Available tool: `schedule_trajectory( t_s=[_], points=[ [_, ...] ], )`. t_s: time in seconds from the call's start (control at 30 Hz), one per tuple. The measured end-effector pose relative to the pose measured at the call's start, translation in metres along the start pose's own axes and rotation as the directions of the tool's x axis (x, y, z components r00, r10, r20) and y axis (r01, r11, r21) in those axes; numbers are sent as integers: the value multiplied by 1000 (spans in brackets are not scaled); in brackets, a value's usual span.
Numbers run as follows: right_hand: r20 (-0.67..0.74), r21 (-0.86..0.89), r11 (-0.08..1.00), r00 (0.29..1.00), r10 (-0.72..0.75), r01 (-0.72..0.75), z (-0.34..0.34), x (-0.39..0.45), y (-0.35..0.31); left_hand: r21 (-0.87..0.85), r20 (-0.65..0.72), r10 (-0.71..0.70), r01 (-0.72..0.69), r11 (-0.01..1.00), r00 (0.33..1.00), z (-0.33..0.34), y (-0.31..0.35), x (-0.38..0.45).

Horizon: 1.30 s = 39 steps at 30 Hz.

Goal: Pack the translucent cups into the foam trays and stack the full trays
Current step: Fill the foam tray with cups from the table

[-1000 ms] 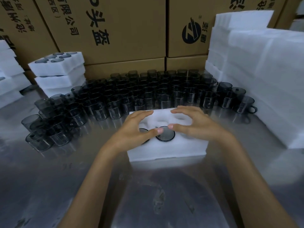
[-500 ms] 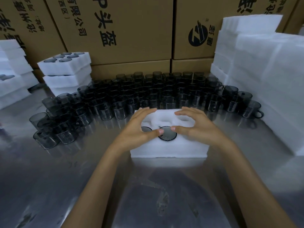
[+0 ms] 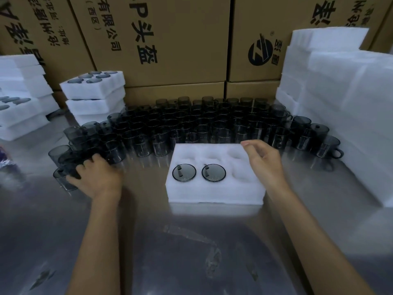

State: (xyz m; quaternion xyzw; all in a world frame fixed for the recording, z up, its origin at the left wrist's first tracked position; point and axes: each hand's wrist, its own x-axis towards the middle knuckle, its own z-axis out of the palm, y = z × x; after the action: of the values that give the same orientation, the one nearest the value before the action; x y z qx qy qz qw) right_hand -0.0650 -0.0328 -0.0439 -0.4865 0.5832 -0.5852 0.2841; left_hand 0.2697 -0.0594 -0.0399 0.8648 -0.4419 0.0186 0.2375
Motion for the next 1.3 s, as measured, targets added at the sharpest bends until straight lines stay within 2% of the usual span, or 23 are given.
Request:
schedule_trajectory(
  t_s=[0.1, 0.23, 0.4, 0.5, 0.6, 0.77, 0.83, 0.93, 1.07, 1.13, 1.3],
  points=[
    [3, 1, 1000, 1000, 11, -11, 0, 1, 1, -62, -16, 66, -67, 996, 998, 4, 4, -2],
    [-3, -24, 1000, 1000, -2, 2, -1, 0, -2, -241, -70, 203, -214, 947, 977, 1, 20, -9],
    [18, -158, 985, 997, -72, 74, -3, -4, -10, -603, -182, 379, -408, 686, 907, -16, 43, -22],
    [56, -157, 975, 987, -151, 158, 0, -12, -24, -673, -236, 493, -507, 538, 837, -27, 62, -47],
    [148, -67, 971, 965, -218, 230, 3, -22, -41, -689, -270, 601, -587, 424, 752, -30, 81, -77],
    [362, 132, 983, 917, -166, 126, 5, -29, -53, -611, -382, 747, -755, 238, 544, -23, 101, -116],
    [380, 185, 981, 916, -127, 59, 4, -29, -51, -567, -408, 742, -784, 251, 532, -19, 105, -125],
    [408, 162, 987, 910, -76, 10, 5, -28, -46, -571, -397, 724, -769, 286, 564, -15, 108, -131],
    [360, 120, 993, 931, -56, 14, -7, -18, -46, -729, -271, 790, -653, 205, 550, -11, 108, -131],
    [335, 106, 994, 940, -63, 29, -16, -15, -47, -782, -172, 821, -582, 223, 545, -8, 109, -133],
    [333, -39, 997, 942, -46, 63, -17, -16, -44, -736, -47, 891, -619, 275, 452, 2, 111, -141]
  ],
)
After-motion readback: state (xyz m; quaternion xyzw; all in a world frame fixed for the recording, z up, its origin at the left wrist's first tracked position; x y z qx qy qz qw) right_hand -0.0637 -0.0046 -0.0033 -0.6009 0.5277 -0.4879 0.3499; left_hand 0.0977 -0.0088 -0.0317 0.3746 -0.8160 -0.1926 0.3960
